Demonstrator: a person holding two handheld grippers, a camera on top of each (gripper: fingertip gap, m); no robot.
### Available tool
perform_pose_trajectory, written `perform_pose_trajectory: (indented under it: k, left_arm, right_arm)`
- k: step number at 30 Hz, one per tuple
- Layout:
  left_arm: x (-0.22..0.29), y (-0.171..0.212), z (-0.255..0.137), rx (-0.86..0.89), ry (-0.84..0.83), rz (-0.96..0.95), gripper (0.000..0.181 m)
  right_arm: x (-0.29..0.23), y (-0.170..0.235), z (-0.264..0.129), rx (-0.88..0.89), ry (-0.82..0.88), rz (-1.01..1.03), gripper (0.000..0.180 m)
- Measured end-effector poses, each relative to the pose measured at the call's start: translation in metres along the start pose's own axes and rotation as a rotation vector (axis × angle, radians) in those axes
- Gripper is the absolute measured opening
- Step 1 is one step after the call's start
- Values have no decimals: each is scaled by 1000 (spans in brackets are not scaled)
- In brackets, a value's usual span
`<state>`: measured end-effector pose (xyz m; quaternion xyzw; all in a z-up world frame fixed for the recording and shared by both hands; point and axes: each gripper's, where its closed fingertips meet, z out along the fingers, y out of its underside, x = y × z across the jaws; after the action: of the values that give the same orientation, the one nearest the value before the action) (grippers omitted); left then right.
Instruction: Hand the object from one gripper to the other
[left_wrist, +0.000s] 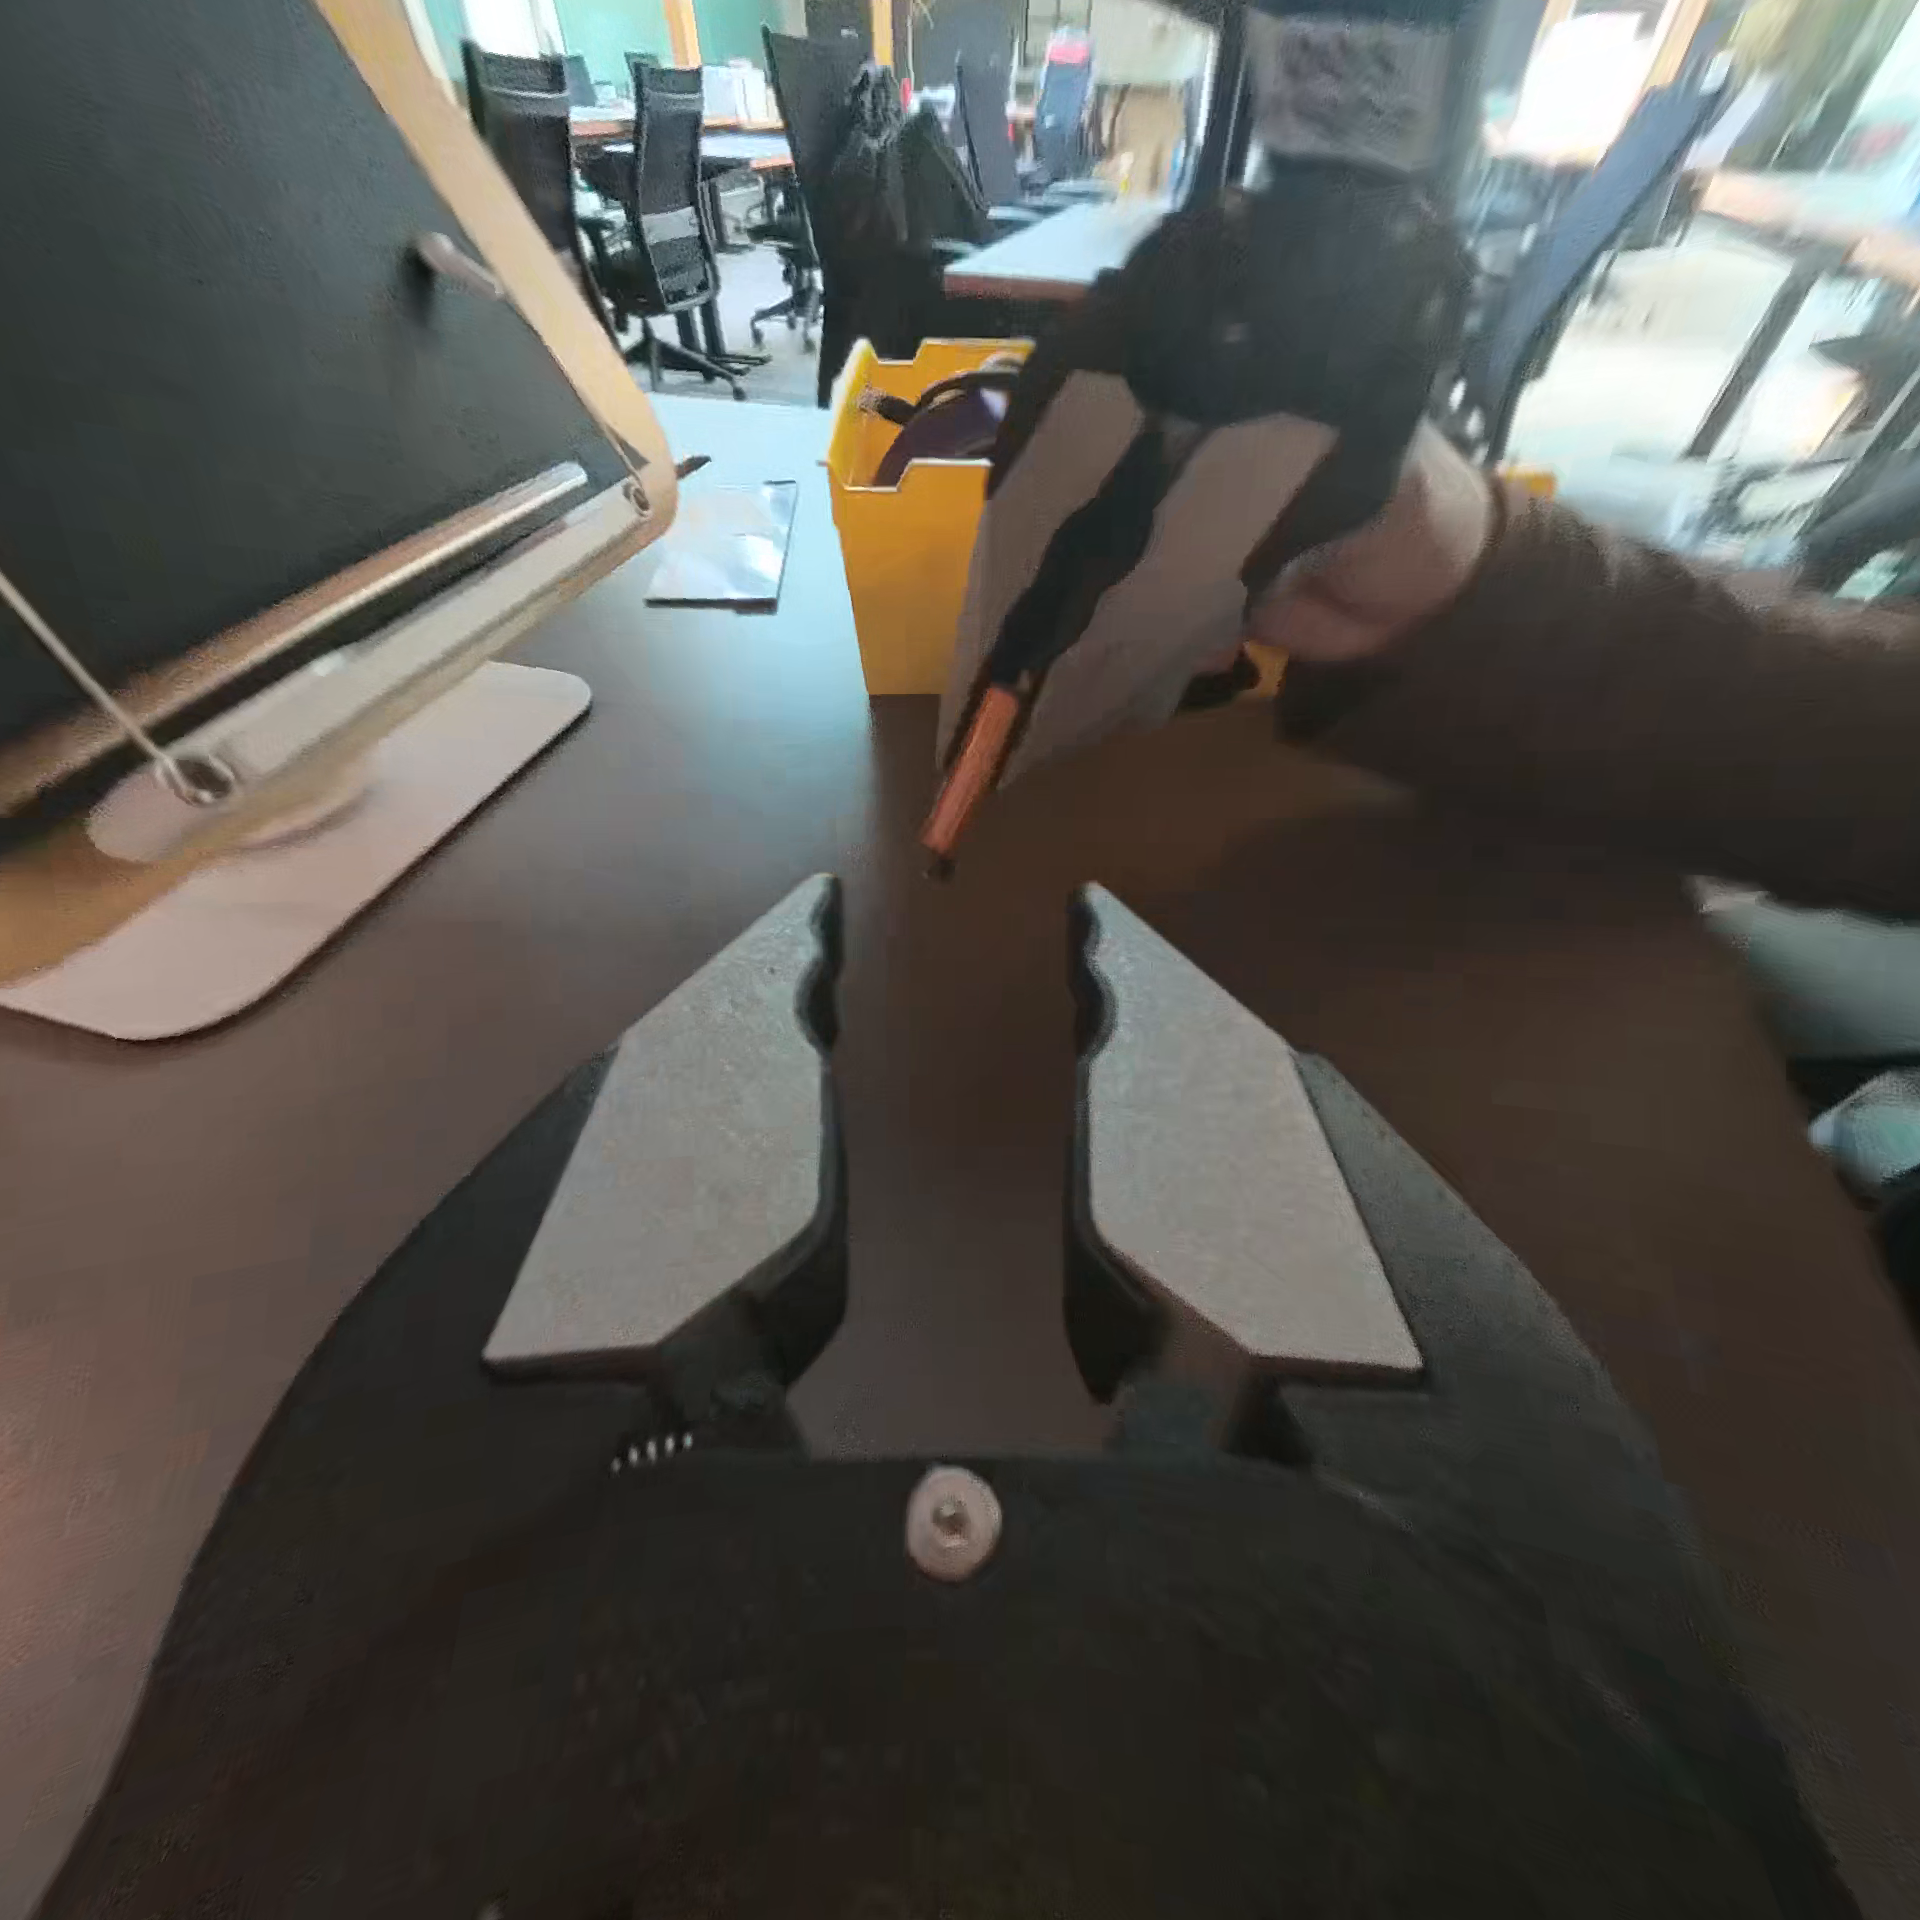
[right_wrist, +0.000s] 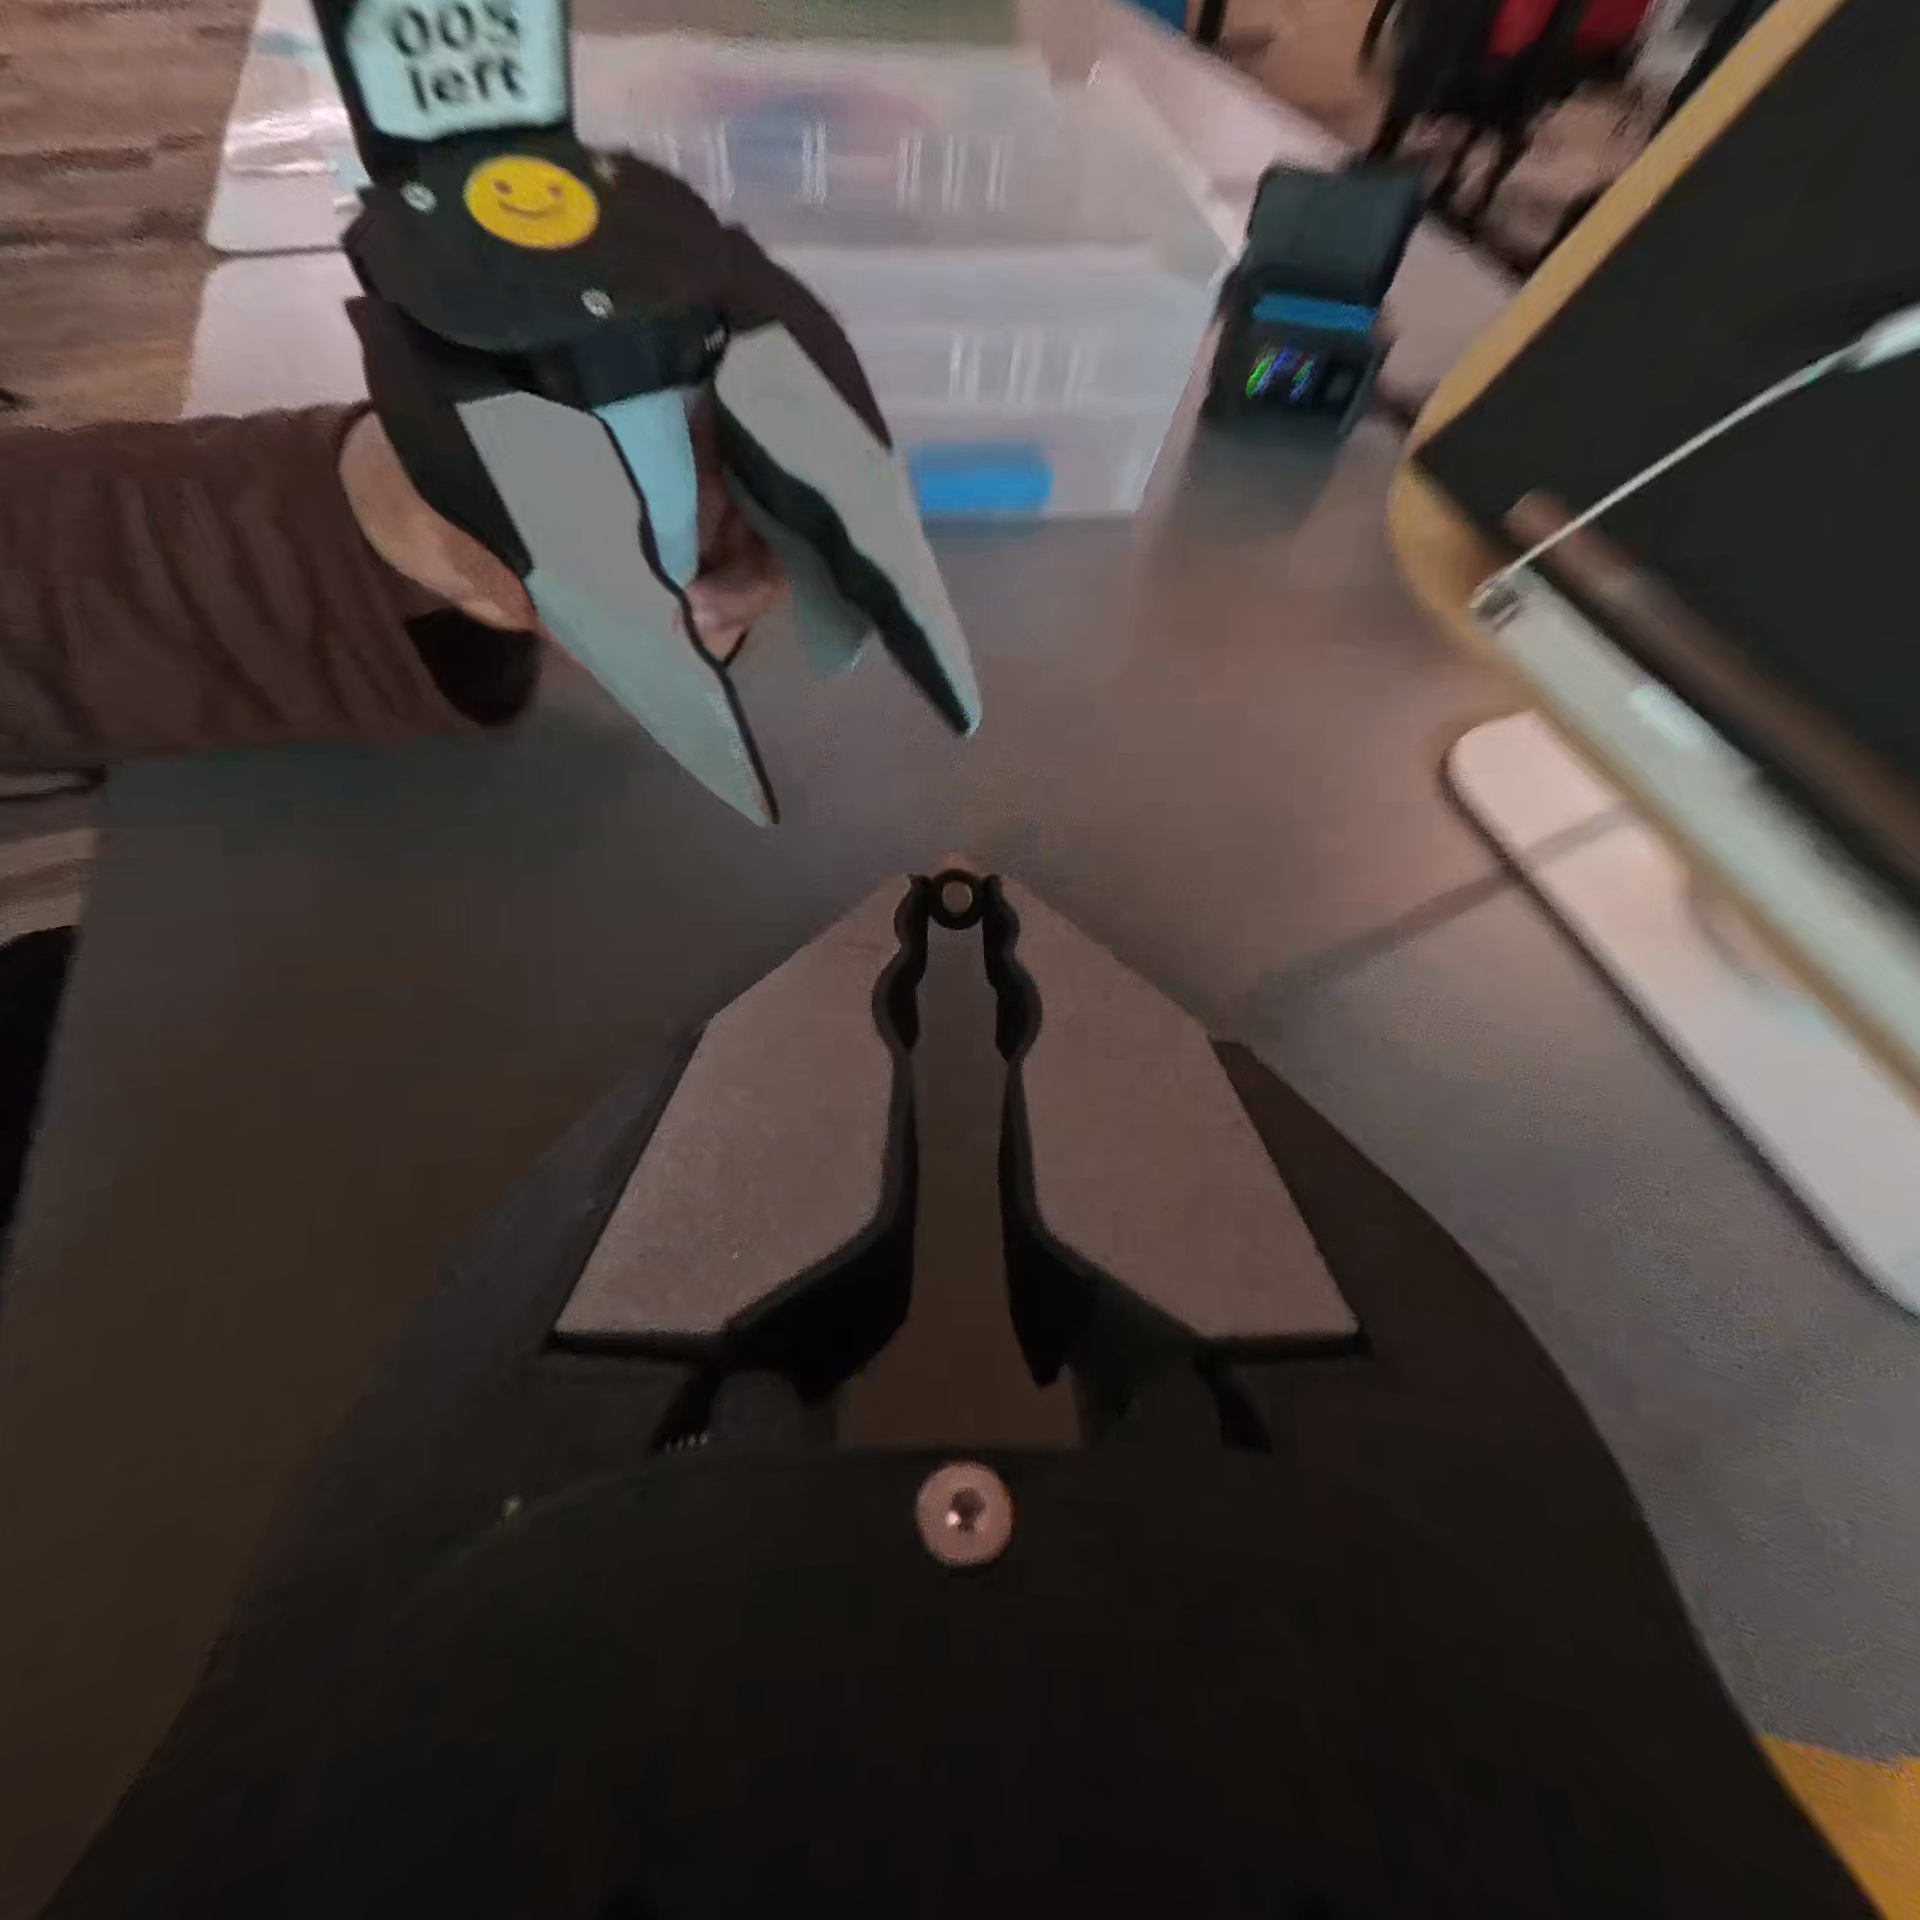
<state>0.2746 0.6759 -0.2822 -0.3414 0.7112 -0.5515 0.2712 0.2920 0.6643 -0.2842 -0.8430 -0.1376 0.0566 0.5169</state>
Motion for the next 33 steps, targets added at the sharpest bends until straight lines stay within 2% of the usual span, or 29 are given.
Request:
perform_pose_trajectory:
  k: [6, 9, 12, 20, 23, 28, 33]
  left_arm:
    - [23, 32, 16, -216, -63, 473, 57]
    - [33, 35, 22, -227, -104, 699, 47]
    - [49, 25, 23, -133, -121, 824, 37]
    - [68, 24, 28, -98, -79, 871, 56]
    - [77, 28, 31, -99, -53, 905, 45]
    - [79, 29, 32, -103, -48, 917, 44]
    - [69, 17, 30, -88, -126, 910, 42]
  right_arm:
    - [-29, 17, -3, -104, -308, 238, 7]
    - [-45, 19, -12, -124, -467, 336, 7]
    - [-49, 22, -14, -140, -511, 381, 7]
    - [-74, 37, -14, -254, -653, 410, 8]
    - [-77, 37, -13, -258, -663, 404, 7]
    - [-78, 38, -11, -261, -675, 419, 7]
    - [-70, 23, -10, -158, -689, 488, 8]
